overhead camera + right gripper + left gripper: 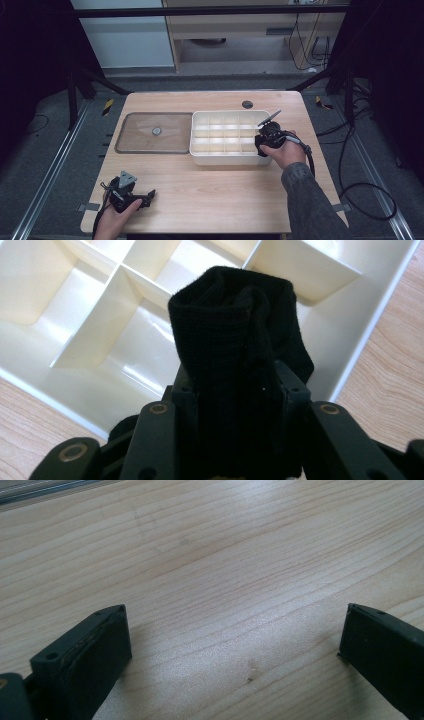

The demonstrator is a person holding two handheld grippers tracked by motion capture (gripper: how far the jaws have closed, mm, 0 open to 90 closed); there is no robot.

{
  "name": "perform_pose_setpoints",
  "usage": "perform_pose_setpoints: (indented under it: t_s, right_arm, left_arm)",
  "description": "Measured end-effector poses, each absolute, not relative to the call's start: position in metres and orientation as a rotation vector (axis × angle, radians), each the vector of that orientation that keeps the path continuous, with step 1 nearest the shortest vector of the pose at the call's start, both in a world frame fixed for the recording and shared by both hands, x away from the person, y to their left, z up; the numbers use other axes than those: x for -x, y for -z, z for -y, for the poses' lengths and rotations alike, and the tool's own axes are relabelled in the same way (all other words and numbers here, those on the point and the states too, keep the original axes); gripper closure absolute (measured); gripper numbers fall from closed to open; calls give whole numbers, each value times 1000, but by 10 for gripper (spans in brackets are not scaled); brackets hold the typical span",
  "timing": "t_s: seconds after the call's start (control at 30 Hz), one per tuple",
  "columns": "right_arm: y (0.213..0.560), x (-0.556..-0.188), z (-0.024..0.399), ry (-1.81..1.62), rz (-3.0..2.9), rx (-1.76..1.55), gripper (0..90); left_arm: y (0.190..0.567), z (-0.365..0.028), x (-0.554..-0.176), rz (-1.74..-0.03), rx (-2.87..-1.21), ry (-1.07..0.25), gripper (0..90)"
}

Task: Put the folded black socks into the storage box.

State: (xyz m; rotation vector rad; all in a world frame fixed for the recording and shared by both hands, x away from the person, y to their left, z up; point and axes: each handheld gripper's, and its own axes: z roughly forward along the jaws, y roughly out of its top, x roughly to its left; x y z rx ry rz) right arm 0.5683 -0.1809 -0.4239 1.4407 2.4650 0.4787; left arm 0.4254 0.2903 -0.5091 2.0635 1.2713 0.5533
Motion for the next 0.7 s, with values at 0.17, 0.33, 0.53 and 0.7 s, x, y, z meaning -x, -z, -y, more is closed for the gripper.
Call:
perform_pose_setpoints:
  t_s: [0.17, 0.33, 0.53, 0.7]
  right_arm:
    - [422, -569, 182, -494, -2463, -1445, 614]
    - [421, -569, 183, -504, -2457, -1451, 602]
    - [420, -568, 183, -509, -2452, -1459, 576]
    - [418, -568, 183, -517, -2451, -1459, 543]
  left_arm:
    - [509, -290, -425, -1270, -2063, -554, 0]
    - [509, -290, -425, -1271, -2062, -554, 0]
    - [509, -290, -425, -1270, -2063, -554, 0]
    - [509, -290, -425, -1270, -2064, -554, 0]
